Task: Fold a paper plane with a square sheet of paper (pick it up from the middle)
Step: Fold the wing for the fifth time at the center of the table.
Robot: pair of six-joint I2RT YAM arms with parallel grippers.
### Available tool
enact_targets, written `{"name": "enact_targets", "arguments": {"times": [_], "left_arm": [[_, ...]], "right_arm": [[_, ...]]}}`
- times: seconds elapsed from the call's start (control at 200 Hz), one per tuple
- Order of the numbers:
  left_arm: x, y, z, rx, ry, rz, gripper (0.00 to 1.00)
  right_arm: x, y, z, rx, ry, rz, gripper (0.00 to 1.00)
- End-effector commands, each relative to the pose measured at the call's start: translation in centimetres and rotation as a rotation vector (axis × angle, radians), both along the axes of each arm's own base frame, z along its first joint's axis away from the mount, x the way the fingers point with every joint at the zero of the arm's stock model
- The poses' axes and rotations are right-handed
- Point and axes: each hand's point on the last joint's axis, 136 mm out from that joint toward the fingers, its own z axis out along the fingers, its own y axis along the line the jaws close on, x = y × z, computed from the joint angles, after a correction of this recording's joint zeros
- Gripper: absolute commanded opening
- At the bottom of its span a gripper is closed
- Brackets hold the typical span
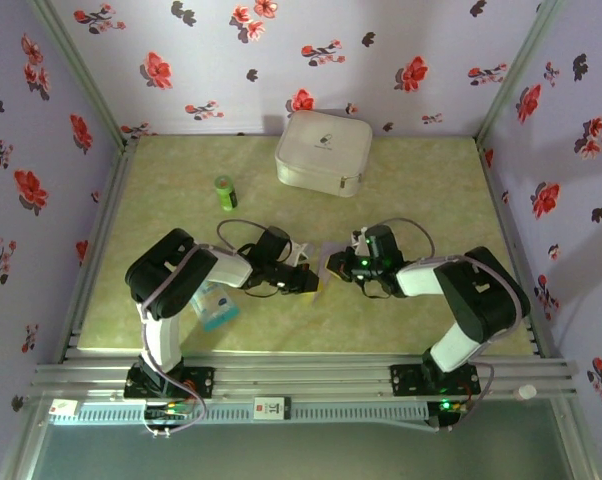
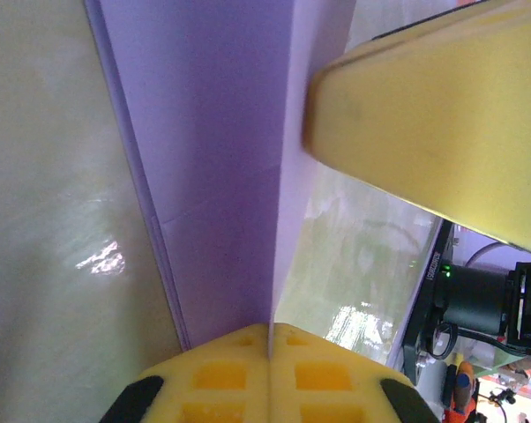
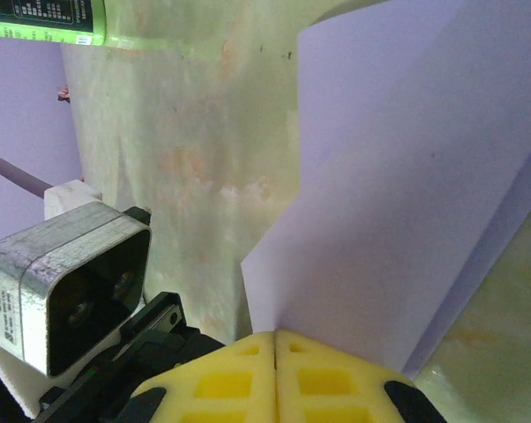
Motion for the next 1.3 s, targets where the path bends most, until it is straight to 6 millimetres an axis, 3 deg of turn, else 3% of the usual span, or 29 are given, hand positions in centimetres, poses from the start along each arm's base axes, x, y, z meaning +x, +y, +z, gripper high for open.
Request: {"name": "enact_targets", "arguments": {"times": [0.0, 0.14, 0.695, 1.04, 1.295], "left_arm": [[-0.5, 1.2, -2.9, 0.095, 0.077, 0.029, 0.00], [-0.5, 1.3, -3.0, 0.097, 0.081, 0.032, 0.00], [-1.0, 2.0, -3.5, 0.106, 0.111, 0.039, 0.00], [-1.1, 2.3, -3.6, 0.107, 0.110, 0.041, 0.00], [-1.0, 2.6, -3.6, 0.093, 0.106, 0.073, 0.00]], "right_arm": [[0.0, 0.5, 0.0, -0.008, -0.022, 0.037, 0.07], [0.2, -0.2, -1.0, -0.057, -0.016, 0.014, 0.07], [1.2, -0.6, -2.1, -0.067, -0.010, -0.025, 0.07], [0.5, -1.3, -4.3, -0.117, 0.065, -0.038, 0.08], [1.6, -1.2, -1.3, -0.068, 0.010, -0.058, 0.10]]}}
